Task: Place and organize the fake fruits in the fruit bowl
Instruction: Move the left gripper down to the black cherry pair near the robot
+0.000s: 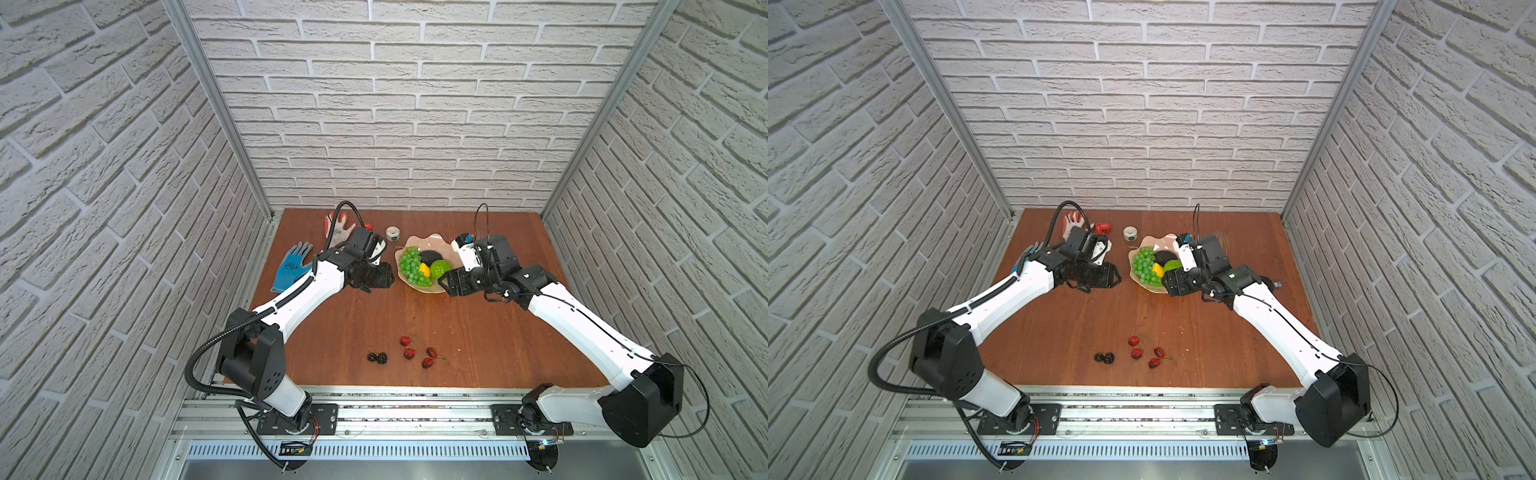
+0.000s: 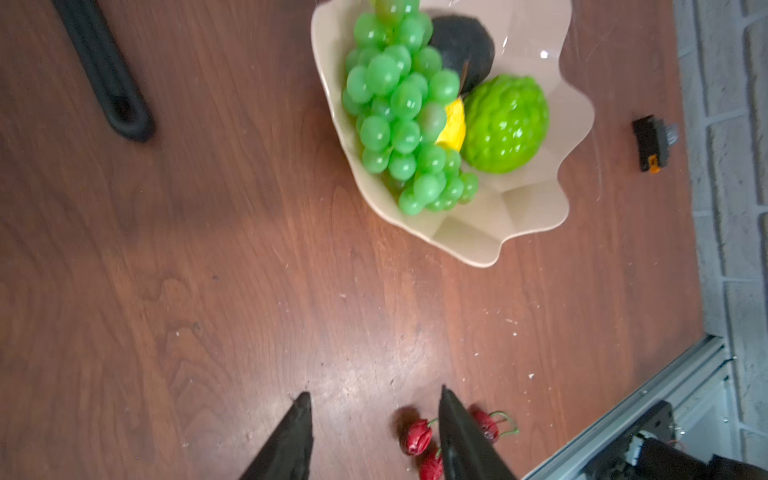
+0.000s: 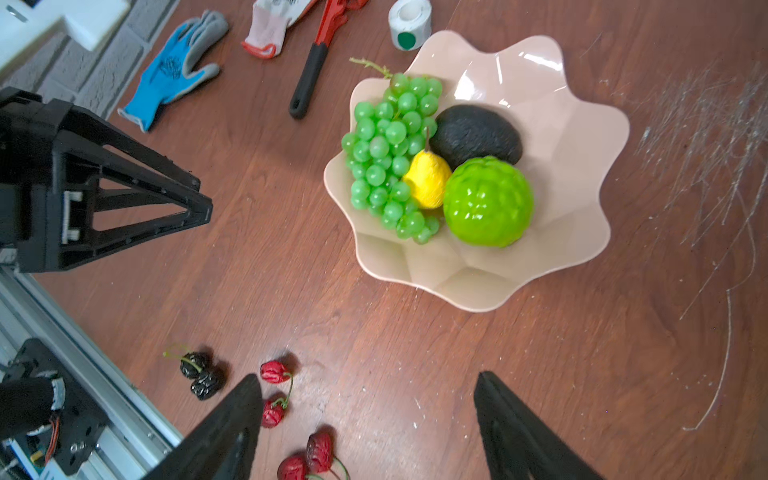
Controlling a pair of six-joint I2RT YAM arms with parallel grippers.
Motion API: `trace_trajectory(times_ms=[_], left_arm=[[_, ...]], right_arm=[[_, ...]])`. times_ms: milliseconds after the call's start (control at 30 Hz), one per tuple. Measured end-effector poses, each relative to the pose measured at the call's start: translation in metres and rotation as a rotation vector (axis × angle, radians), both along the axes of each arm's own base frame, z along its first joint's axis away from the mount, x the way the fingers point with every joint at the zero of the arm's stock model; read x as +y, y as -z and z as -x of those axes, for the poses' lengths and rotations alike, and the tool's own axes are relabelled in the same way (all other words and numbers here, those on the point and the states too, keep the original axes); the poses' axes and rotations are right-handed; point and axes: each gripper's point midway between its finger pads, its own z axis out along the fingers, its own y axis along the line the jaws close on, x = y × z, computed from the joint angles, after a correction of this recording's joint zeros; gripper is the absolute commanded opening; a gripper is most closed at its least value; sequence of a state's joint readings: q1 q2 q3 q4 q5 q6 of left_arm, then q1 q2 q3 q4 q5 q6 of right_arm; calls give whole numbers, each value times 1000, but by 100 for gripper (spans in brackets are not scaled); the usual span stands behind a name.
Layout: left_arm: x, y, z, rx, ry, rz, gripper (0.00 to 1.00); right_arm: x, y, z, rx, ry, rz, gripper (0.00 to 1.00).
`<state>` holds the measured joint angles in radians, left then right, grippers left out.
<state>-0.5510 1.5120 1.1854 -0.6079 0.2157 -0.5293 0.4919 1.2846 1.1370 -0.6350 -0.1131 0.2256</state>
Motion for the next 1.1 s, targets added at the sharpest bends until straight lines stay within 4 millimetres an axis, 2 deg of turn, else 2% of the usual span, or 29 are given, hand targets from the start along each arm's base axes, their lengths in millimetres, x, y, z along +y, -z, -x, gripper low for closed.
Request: trace_trajectory(times_ms=[233,300,367,467,667,833,1033,1100], left_arm=[[9,39,56,63,50,-73,45],[9,44,73,66,69,-94,48],[9,47,87,67,71,-103,54],[16,52,107,102,38,-104,56],[31,72,123,199,-89,-108,53],[37,78,126,227,-151,-124,52],[41,84,128,248,-183,-145,57],[43,88,130,257,-182,-148,54]], right_arm=[[15,46,38,109,-50,74,79],[21,63,49,147,-69,99,79],[25,78,59,178,-84,116,79],[31,96,67,213,-97,132,79],[44,112,60,232,-111,138,79],[52,117,53,228,-122,135,79],[55,117,49,215,-126,126,79],[57,118,48,212,-127,123,79]])
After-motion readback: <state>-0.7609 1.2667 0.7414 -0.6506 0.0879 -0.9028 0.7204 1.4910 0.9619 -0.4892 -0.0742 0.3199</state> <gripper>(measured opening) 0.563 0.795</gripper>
